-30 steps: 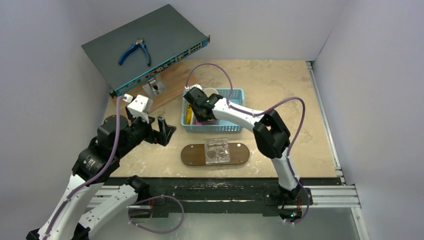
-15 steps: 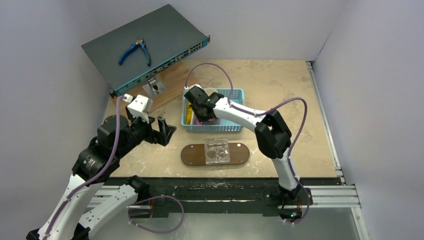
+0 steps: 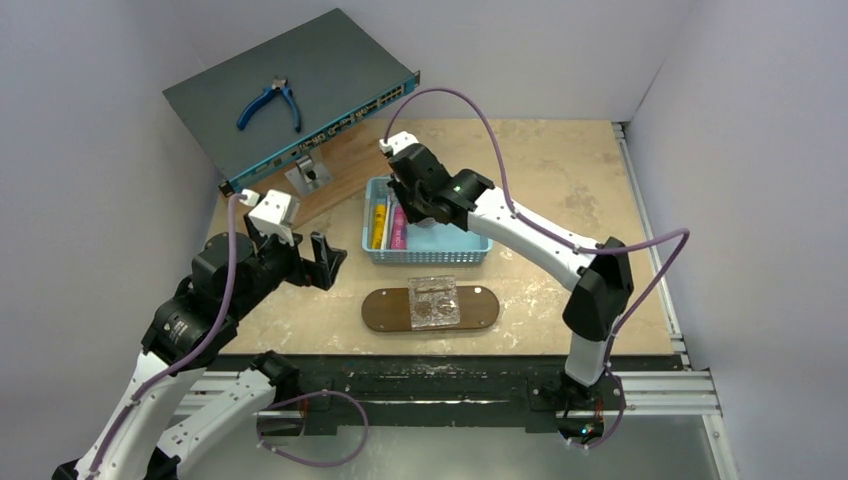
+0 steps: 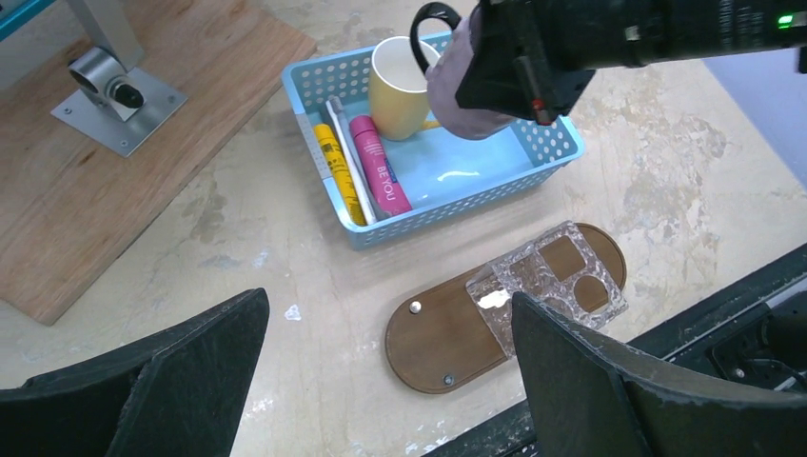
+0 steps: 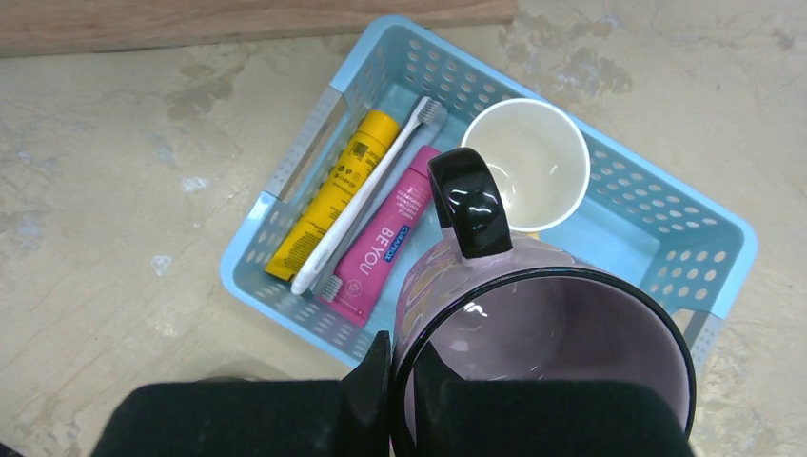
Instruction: Prepare toiletry sets of a toothbrush and toothpaste on the tray
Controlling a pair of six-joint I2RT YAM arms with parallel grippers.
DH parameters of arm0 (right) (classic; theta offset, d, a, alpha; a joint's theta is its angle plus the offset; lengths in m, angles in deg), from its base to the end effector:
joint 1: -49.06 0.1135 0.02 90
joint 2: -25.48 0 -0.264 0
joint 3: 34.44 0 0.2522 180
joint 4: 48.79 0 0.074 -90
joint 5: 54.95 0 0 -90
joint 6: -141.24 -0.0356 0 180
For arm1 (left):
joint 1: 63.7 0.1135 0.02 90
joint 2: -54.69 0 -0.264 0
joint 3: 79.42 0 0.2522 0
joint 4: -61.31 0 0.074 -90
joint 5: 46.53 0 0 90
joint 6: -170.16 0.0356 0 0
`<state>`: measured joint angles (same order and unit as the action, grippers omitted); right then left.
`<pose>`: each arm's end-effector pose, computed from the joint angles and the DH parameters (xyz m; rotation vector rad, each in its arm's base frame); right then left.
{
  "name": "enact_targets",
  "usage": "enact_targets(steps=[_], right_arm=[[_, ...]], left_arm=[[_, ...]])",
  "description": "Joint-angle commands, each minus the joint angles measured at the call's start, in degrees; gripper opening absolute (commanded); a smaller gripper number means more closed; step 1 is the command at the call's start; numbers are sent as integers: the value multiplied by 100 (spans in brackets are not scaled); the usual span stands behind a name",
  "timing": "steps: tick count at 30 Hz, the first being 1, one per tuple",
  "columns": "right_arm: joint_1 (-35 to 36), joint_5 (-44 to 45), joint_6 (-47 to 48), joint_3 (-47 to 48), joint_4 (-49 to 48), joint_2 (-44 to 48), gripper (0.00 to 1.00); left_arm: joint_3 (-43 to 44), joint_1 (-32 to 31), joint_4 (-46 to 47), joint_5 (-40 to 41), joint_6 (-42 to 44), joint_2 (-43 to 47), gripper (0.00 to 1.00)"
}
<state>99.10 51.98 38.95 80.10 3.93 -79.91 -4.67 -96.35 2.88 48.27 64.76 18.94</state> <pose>0.2760 0.3132 0.3337 -0.6040 2.2197 0.2172 0.0900 -0.0541 0.3900 0.2338 1.9245 -0.4841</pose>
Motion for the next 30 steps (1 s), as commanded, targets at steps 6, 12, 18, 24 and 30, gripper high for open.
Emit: enact_targets(steps=[6, 12, 18, 24, 30], right_arm=[[534, -143, 578, 40, -233, 834, 0], [1012, -302, 791, 164, -56, 907, 0], [1433, -563, 923, 197, 56, 833, 0], [1769, -684, 908, 52, 54, 668, 0], [2021, -822, 865, -97, -35, 497, 0]], left_arm=[[56, -2, -36, 921, -30, 151, 98], [70, -4, -183, 1852, -223, 278, 98], [63, 0, -348, 2921, -534, 526, 98], [12, -2, -454, 3817, -868, 858, 98], [-64, 2, -508, 4353, -1122, 1168, 98]])
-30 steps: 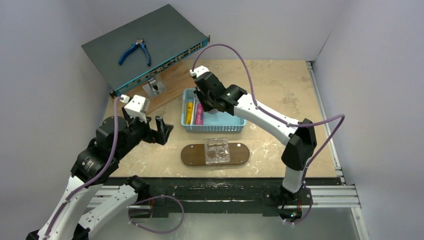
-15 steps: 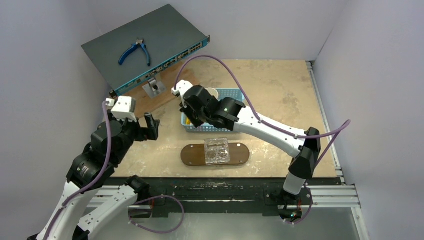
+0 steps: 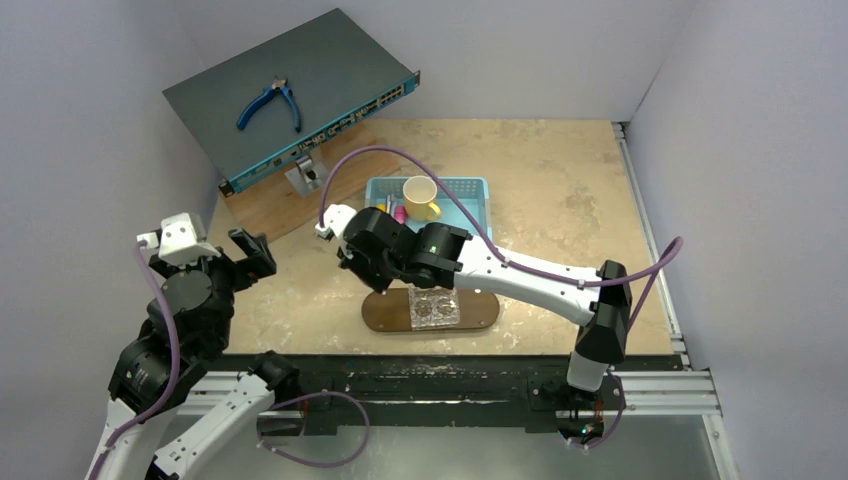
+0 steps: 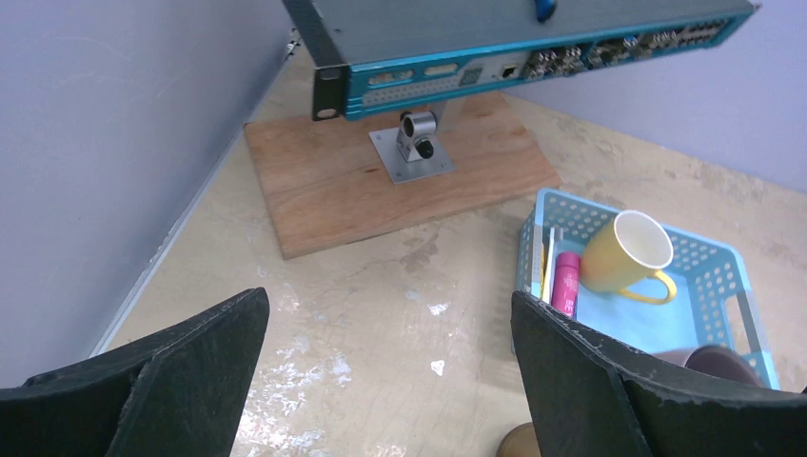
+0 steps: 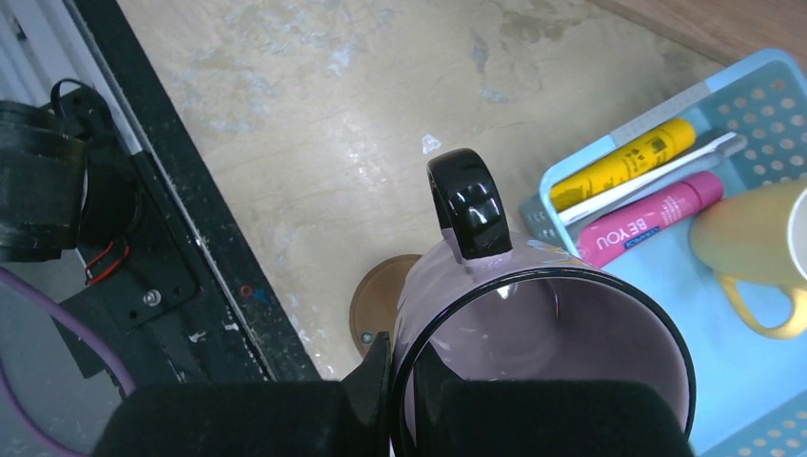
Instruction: Prepare toiletry sets of a toothbrush and toothpaste on the tray
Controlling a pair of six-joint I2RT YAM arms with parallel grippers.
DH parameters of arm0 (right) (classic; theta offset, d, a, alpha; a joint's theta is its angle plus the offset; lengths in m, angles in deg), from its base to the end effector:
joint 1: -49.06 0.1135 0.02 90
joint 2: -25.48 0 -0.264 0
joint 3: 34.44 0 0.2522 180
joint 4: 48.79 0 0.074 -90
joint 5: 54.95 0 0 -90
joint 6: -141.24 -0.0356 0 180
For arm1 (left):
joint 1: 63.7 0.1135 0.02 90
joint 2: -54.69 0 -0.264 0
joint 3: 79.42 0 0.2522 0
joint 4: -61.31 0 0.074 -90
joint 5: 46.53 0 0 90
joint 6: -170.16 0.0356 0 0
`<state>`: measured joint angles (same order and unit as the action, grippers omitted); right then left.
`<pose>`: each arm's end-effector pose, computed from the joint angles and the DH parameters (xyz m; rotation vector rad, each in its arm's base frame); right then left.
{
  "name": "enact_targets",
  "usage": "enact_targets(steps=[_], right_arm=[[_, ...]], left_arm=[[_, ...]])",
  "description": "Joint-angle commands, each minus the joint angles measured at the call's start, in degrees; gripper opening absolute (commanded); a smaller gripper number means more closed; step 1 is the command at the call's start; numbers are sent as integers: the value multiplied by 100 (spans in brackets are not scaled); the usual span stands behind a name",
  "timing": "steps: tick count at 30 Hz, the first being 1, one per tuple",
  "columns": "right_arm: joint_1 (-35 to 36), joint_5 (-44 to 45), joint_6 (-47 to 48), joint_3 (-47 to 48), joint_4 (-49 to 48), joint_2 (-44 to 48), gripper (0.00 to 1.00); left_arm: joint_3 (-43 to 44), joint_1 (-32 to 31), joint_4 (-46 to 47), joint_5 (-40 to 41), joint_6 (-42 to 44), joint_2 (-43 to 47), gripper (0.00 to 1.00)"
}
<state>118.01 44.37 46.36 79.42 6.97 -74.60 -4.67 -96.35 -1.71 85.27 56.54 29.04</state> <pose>0.1463 0.3640 0.3605 -1.1678 2.0263 0.4730 0.0505 -0.0042 0.3942 -0.3677 1.7124 -0.0540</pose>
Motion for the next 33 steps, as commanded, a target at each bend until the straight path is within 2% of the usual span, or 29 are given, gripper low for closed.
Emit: enact_targets(steps=[1, 12, 23, 33], right_arm=[[158, -73, 120, -40, -355, -88, 0], [355, -137, 102, -147, -445, -601, 0], [374, -178, 49, -705, -754, -672, 0], [374, -288, 5, -848, -879, -758, 0]], left_arm=[[-74, 0, -63, 722, -343, 191, 98], [-131, -2, -102, 1052, -552, 352, 98], [-118, -5, -113, 984, -552, 333, 97], [-121, -4, -114, 970, -548, 332, 97]])
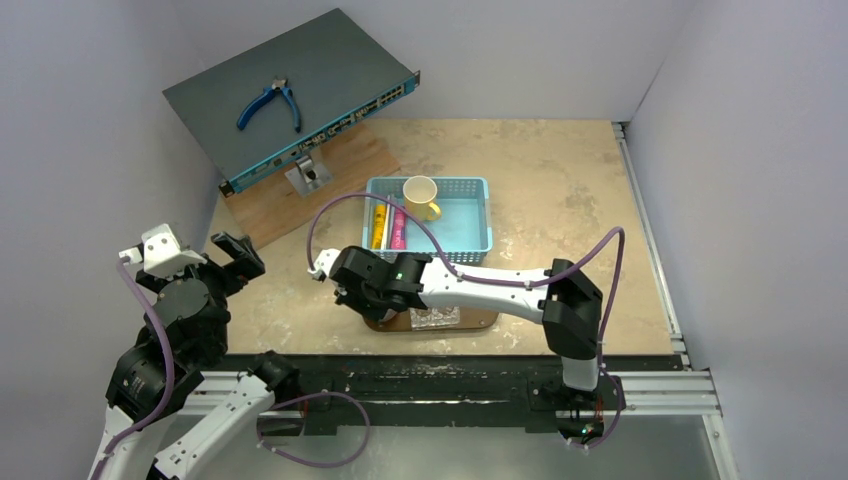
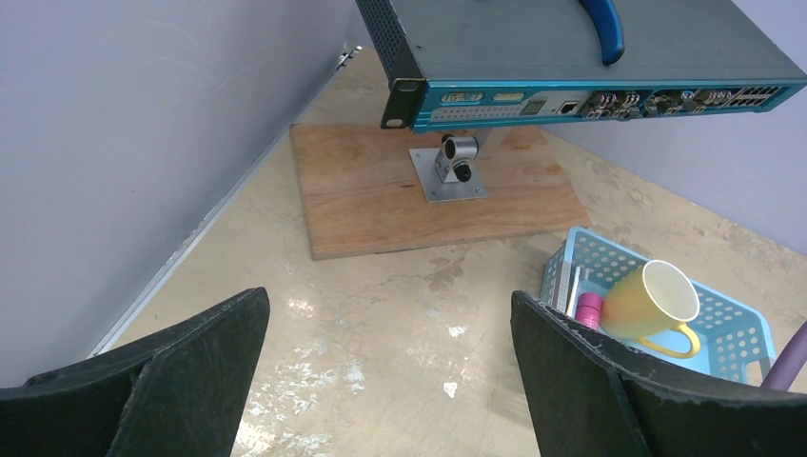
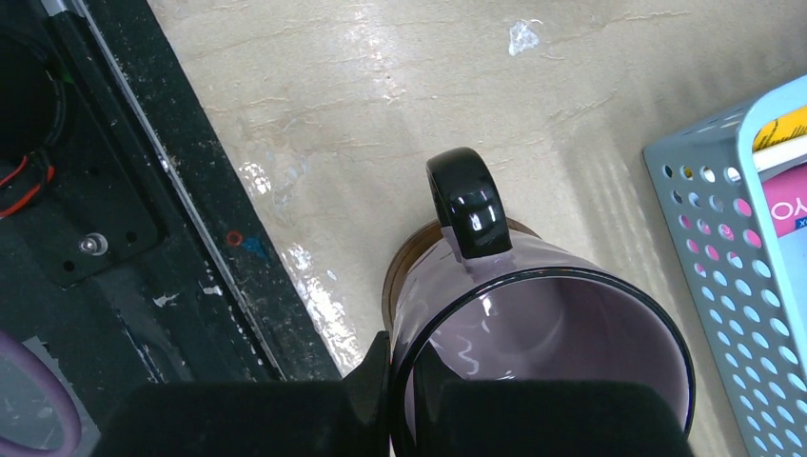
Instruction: Prepare toiletry sets of a toothbrush and toothpaste on the tray
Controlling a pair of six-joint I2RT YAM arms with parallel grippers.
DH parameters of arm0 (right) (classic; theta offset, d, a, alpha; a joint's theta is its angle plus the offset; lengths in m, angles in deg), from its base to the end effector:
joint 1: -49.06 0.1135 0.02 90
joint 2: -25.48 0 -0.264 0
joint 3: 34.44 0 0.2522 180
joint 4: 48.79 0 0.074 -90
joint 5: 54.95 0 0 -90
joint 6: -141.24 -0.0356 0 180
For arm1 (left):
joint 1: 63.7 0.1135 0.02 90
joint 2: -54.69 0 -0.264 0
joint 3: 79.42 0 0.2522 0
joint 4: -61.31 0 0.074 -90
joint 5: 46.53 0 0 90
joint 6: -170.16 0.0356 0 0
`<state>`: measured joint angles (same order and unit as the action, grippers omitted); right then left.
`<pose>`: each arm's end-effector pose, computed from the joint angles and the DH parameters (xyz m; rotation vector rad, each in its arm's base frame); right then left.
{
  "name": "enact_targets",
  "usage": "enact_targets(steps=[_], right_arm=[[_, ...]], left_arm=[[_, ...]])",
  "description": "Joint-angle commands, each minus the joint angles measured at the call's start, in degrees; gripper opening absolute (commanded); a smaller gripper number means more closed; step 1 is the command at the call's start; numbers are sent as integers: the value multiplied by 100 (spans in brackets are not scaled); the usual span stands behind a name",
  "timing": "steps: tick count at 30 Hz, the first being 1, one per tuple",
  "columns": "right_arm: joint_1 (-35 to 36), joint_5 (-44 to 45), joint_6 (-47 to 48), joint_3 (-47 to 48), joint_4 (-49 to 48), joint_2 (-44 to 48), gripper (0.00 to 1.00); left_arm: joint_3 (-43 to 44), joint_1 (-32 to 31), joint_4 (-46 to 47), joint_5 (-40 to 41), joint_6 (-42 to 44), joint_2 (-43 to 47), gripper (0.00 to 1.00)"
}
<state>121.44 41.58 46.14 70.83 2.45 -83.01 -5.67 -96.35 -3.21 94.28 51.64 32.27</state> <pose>0.1307 0.3982 0.2607 -1.3792 2.1573 0.3995 0.0380 0.0084 0.3891 -0.5462 1.6262 0.0088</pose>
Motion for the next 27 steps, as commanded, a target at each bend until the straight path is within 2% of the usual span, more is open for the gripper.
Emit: enact_targets(steps=[1, 27], right_arm=[[31, -19, 23, 2, -435, 76, 0], [39, -20, -118, -273, -537, 21, 0]], left_arm=[[-22, -3, 39, 70, -59, 9, 97], [-22, -5, 39, 40, -49, 1, 97]])
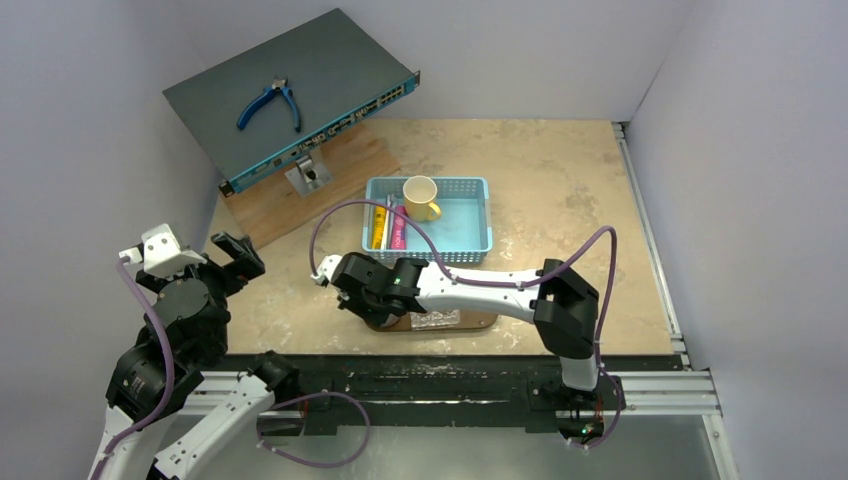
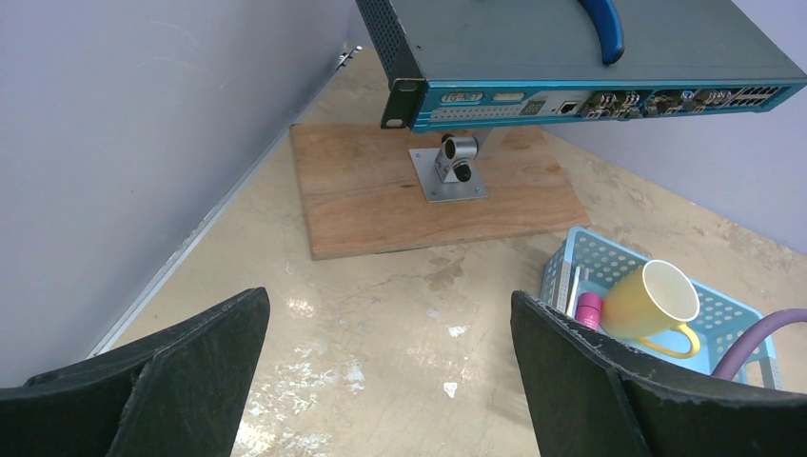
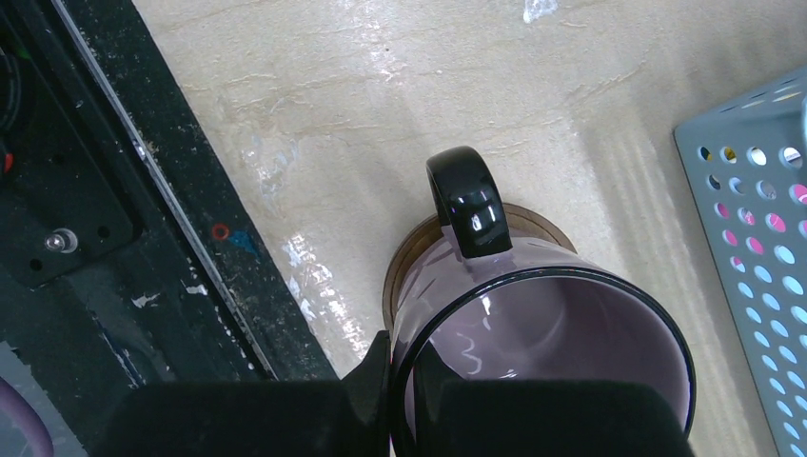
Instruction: Prepare toiletry sets of a toothbrush and toothpaste on the tray
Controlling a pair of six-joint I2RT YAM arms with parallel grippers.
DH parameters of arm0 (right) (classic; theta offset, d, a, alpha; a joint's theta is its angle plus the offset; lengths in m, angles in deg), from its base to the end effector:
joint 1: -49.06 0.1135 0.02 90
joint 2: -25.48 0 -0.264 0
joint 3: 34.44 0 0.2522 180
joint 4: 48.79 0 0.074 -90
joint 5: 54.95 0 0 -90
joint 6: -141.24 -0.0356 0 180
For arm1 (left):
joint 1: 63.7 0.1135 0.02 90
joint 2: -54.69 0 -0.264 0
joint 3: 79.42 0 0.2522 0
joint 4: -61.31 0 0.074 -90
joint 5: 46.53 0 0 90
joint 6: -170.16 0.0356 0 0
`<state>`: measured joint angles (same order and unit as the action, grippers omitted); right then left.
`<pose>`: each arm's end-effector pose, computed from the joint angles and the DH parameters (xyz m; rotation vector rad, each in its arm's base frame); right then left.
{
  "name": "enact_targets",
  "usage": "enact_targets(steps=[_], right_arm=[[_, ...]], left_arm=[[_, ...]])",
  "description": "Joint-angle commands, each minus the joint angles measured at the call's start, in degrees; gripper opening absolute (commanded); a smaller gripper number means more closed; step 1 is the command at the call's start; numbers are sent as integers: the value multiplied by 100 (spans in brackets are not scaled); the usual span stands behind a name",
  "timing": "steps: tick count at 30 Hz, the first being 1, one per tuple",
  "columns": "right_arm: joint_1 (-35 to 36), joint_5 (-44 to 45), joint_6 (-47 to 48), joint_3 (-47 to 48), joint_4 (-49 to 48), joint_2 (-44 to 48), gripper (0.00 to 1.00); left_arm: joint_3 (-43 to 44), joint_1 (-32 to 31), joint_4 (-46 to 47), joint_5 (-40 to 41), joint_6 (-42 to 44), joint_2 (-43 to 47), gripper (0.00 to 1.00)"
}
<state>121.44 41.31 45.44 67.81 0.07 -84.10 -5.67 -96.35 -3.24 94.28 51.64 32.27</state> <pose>0.1307 0.3986 0.2392 -1.3856 2.1887 0.3864 0.0380 0.0084 0.3890 -0.5460 1.6266 0.0092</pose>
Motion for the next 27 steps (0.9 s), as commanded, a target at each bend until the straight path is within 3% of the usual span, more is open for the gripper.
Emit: enact_targets(steps=[1, 4, 8, 12, 27], right_arm=[[39, 13, -52, 28, -301, 134, 0], [39, 47, -61, 11, -311, 147, 3], [39, 118, -70, 30, -279, 163, 25], [39, 238, -130, 28, -293, 228, 37], [-28, 1169, -367, 440, -33, 873, 44]], left_arm=[[-22, -3, 44, 43, -47, 0, 97], [-22, -5, 51, 17, -41, -15, 97], [-11, -5, 42, 9, -34, -43, 97], [-11, -5, 51, -32, -23, -50, 97], [-13, -1, 51, -43, -23, -53, 97]])
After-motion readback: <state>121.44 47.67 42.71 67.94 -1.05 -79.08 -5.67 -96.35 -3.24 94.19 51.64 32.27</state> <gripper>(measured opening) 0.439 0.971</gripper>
